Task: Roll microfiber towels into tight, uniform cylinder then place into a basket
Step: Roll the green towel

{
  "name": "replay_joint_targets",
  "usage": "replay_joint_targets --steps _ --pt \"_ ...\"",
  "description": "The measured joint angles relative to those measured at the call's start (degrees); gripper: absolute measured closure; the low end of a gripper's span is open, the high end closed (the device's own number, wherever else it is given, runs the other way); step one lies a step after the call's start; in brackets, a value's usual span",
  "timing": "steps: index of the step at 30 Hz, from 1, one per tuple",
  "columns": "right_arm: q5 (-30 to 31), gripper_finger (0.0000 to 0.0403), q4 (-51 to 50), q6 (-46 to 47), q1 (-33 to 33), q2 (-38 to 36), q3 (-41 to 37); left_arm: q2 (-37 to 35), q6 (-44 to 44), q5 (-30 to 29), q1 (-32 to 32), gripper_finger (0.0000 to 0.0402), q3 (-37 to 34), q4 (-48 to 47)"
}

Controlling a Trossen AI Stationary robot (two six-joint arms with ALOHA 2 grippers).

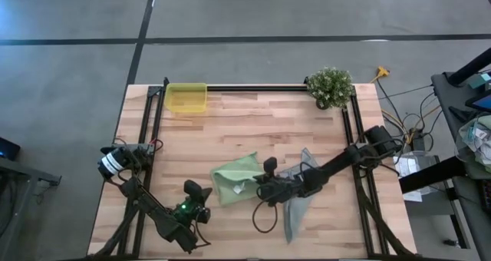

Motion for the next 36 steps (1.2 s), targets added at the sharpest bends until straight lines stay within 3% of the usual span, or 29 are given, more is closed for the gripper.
replay_joint_targets --steps 5,11,18,21,28,36 --pt "0.00 0.0390 0.21 -1.48 1.47 0.00 0.00 0.00 -0.04 -0.01 0.00 0.0339 -1.25 -1.46" --pt "-0.07 0.0390 0.41 -1.89 2.42 0.00 -0.02 0.00 -1.55 -0.72 0.36 0.0251 -4.17 -1.25" --pt "-0.04 0.0390 0.51 -1.93 2.40 -0.04 -0.02 -0.08 -4.47 -7.39 1.74 0.0162 -8.66 4.45" --pt "-0.02 0.0390 0.98 -2.35 2.40 -0.04 -0.04 -0.17 -4.52 -9.57 3.52 0.0150 -9.95 7.04" --pt "0.01 0.0390 1.91 -2.76 2.44 -0.31 -0.04 -0.22 -3.05 -8.22 5.88 0.0148 -9.60 7.87" --pt "0.04 0.0390 1.76 -2.59 2.81 -1.59 -0.04 -0.93 -1.42 -0.56 5.75 0.0148 -9.15 7.59"
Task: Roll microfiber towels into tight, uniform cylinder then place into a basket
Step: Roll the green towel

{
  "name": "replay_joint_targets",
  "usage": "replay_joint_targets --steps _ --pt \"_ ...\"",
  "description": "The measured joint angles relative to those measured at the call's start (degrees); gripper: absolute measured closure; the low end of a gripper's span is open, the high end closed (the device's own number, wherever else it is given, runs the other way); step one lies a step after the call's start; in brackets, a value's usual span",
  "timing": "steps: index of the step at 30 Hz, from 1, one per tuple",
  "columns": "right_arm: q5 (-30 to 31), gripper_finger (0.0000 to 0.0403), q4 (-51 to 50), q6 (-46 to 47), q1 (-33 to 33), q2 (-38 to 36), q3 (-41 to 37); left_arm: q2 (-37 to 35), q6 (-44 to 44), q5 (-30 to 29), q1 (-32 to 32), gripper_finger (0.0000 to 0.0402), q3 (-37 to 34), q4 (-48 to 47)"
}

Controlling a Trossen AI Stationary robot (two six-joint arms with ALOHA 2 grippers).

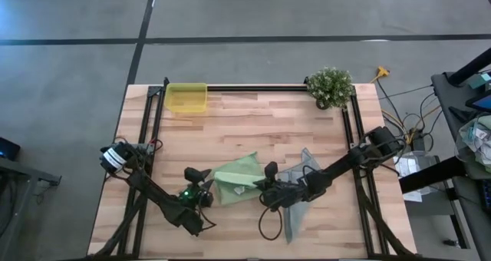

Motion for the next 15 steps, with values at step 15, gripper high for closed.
replay_joint_targets --steps 15 --pt "-0.02 0.0390 0.02 0.26 0.35 -0.75 0.00 -0.91 7.82 -1.04 1.11 0.0148 -0.50 8.37"
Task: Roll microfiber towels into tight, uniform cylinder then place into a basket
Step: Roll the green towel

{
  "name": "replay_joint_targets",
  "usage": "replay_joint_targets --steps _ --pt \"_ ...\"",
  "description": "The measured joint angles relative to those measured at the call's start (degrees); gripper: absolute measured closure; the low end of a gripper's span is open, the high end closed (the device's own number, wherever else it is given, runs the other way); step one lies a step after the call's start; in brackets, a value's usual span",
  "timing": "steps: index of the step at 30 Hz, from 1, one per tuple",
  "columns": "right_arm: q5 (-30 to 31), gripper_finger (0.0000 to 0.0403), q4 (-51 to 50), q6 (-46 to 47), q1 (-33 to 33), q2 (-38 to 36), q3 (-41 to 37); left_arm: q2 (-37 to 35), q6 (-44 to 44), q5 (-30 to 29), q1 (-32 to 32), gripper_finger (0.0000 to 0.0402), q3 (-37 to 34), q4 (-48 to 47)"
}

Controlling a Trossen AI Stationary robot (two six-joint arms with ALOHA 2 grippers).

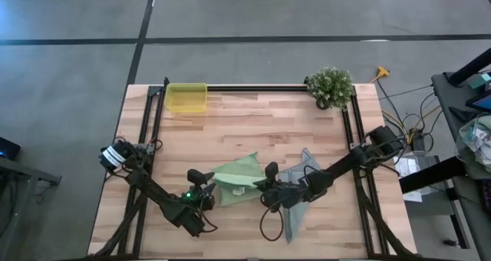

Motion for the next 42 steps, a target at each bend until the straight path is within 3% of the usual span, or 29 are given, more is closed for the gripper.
replay_joint_targets --steps 5,15,26,35,42 --pt "-0.02 0.0390 -0.02 0.00 0.04 0.00 0.00 -0.01 -0.27 -0.46 0.13 0.0164 -0.07 0.40" --pt "-1.29 0.0390 0.17 0.00 0.11 0.00 0.00 0.02 -0.31 0.36 1.55 0.0245 -0.22 2.14" --pt "-1.31 0.0390 -0.14 0.02 0.11 0.00 -0.09 -0.26 -0.35 0.01 1.57 0.0283 -0.36 2.39" --pt "-1.01 0.0390 -0.91 1.07 -0.43 0.00 -0.87 -0.79 -0.09 1.16 1.66 0.0393 1.35 2.52" --pt "-0.81 0.0390 -1.40 2.04 -2.75 0.00 -0.98 -1.27 3.22 0.40 1.65 0.0399 2.04 1.52"
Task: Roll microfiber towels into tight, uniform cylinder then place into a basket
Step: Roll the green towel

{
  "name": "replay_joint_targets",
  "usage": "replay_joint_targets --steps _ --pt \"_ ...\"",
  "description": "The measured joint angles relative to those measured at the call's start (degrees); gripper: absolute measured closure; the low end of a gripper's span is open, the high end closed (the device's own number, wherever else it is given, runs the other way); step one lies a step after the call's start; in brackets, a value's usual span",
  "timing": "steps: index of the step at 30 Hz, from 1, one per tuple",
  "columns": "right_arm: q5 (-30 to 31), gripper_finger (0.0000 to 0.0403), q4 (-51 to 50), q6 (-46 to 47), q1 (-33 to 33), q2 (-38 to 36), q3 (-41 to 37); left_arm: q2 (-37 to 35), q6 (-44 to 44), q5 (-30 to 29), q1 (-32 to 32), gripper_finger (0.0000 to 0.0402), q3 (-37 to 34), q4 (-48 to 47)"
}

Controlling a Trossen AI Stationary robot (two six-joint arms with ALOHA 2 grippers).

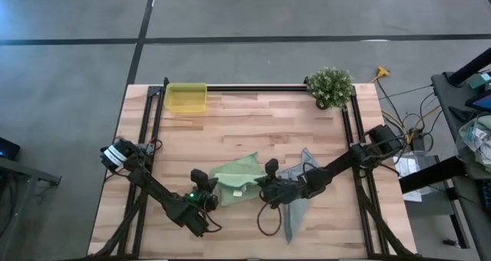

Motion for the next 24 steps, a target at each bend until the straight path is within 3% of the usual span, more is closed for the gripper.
replay_joint_targets --steps 11,19,24 --pt "0.14 0.0390 0.11 3.00 -5.27 0.00 0.00 -6.74 -0.39 -3.06 -0.25 0.0401 2.29 -4.02" --pt "0.02 0.0390 0.39 2.63 -4.49 0.00 0.02 -8.20 1.01 4.12 -1.37 0.0401 2.68 -5.95" --pt "0.00 0.0390 0.53 2.43 -4.39 0.00 0.02 -7.42 -0.52 5.42 -1.58 0.0401 2.40 -8.37"
